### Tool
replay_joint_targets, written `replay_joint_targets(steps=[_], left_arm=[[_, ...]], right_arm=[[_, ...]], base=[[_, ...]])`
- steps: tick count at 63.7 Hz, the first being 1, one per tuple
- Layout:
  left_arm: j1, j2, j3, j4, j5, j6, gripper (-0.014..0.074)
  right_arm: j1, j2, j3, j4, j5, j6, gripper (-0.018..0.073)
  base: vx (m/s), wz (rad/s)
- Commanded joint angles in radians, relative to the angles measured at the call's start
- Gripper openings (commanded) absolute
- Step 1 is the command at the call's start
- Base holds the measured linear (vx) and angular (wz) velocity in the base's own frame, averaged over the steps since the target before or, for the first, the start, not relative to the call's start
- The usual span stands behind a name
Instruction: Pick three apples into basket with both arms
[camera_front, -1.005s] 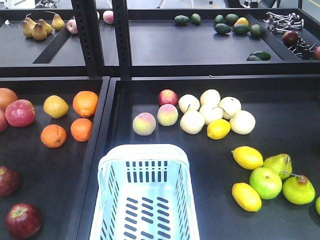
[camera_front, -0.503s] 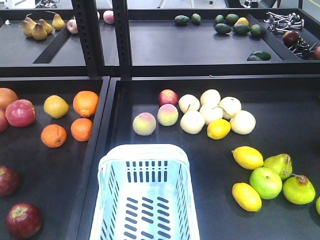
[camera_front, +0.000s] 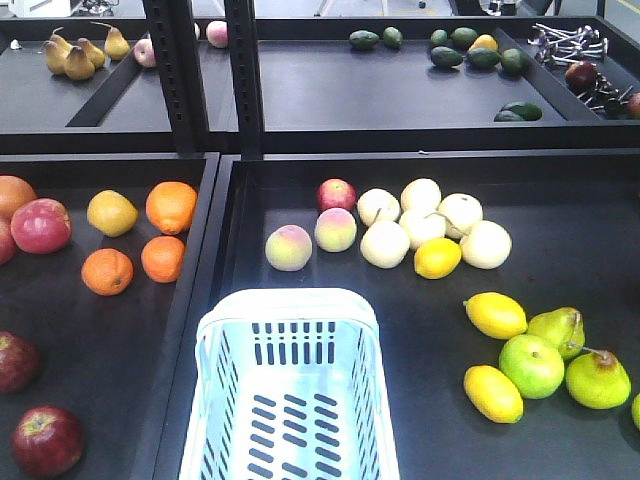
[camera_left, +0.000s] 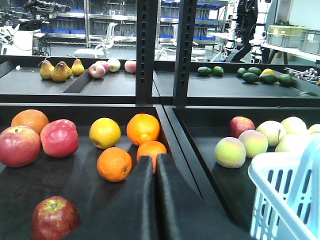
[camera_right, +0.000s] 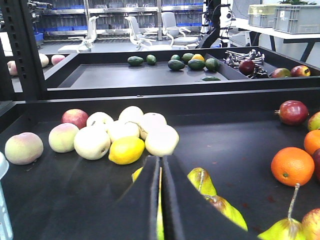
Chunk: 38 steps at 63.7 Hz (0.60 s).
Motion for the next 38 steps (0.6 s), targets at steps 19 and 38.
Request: replay_joint_targets(steps=[19, 38], left_arm=[[-0.006, 0.178, -0.431, -0.123, 0.159, -0.007, -0.0006], [-0.006, 0.586, -0.81, -0.123, 0.529, 0.14, -0.0006]], right_arm=[[-0.005, -0.014, 0.012, 0.0, -0.078, 0.0, -0.0008], [-0.005, -0.014, 0.012, 0.0, -0.078, 0.0, -0.0008]], base=[[0.0, 0.0], [0.0, 0.0]])
